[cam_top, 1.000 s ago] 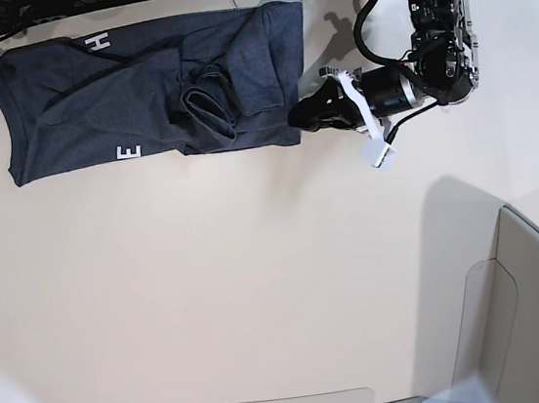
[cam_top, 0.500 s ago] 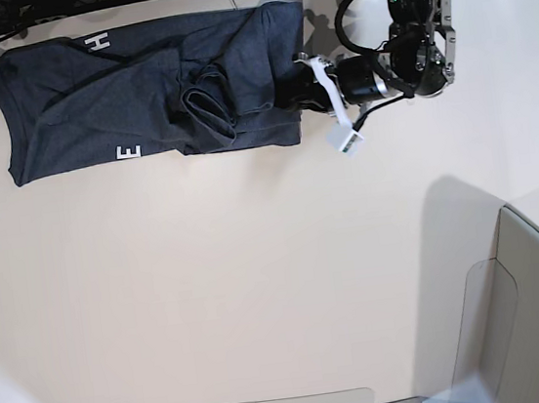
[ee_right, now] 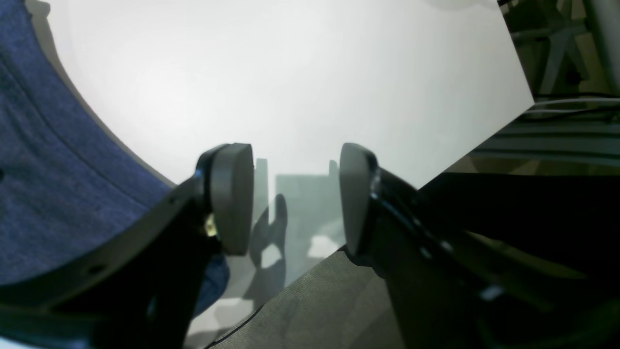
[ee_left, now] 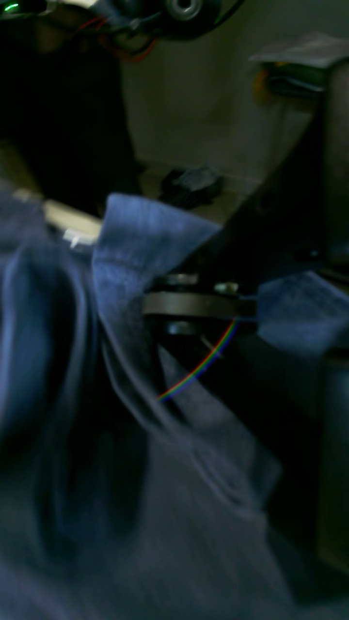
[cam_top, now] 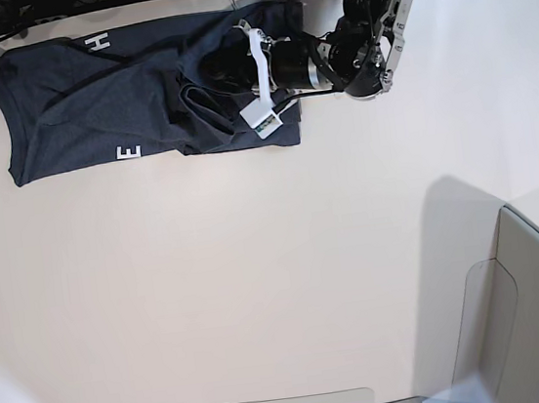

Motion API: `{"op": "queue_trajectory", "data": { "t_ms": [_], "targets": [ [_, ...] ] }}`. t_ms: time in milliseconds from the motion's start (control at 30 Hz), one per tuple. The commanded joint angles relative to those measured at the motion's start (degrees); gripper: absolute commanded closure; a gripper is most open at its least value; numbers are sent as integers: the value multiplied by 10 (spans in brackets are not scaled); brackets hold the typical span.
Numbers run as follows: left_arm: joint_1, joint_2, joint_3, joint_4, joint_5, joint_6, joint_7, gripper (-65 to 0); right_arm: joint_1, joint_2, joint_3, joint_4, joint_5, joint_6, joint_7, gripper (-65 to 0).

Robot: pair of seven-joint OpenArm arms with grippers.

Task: Layout the t-shirt on the table in an organized manner, then fold the t-shirt properly
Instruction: 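Press and tuck the folded end with the left gripper onto the strip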

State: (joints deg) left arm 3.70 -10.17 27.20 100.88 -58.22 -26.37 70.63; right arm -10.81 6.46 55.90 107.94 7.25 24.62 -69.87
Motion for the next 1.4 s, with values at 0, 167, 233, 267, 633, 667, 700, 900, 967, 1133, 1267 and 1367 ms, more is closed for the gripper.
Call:
{"op": "queue_trajectory", "data": {
  "t_ms": [0,167,233,267,633,667,700,900,967,1133,1267,1367],
  "targets": [
    [-17,-2,18,11,-13,-2,-7,-4,1,10,1,11,-2,3,7,-288],
    [-53,-18,71,11,-16,-2,-6,-4,1,11,1,7,-2,3,7,-288],
    [-65,-30,82,13,-19,-2,-6,-4,2,11,1,6,-2,3,7,-288],
    [-67,-33,84,21,-19,-2,-6,-4,2,11,1,4,-2,3,7,-288],
    [-21,-51,-113,157,-13,-2,-13,-2,2,11,1,3,-2,3,7,-288],
    [-16,-51,-134,155,-13,-2,-13,-2,2,11,1,3,-2,3,7,-288],
    [-14,-51,-154,152,-8,-2,-13,-2,2,11,1,3,-2,3,7,-288],
    [4,-50,-156,150,117,-2,-12,-3,3,11,1,3,-2,3,7,-288],
    [6,-49,-138,150,153,-2,-13,-3,7,11,1,3,-2,3,7,-288],
    [11,-48,-93,149,173,-3,-14,-3,11,10,1,3,-2,3,7,-288],
    [6,-48,-51,119,173,-3,-42,-3,11,10,1,3,-2,3,7,-288],
    [6,-48,-25,75,173,-3,-67,-3,11,10,1,3,-2,3,7,-288]
  ]
}}
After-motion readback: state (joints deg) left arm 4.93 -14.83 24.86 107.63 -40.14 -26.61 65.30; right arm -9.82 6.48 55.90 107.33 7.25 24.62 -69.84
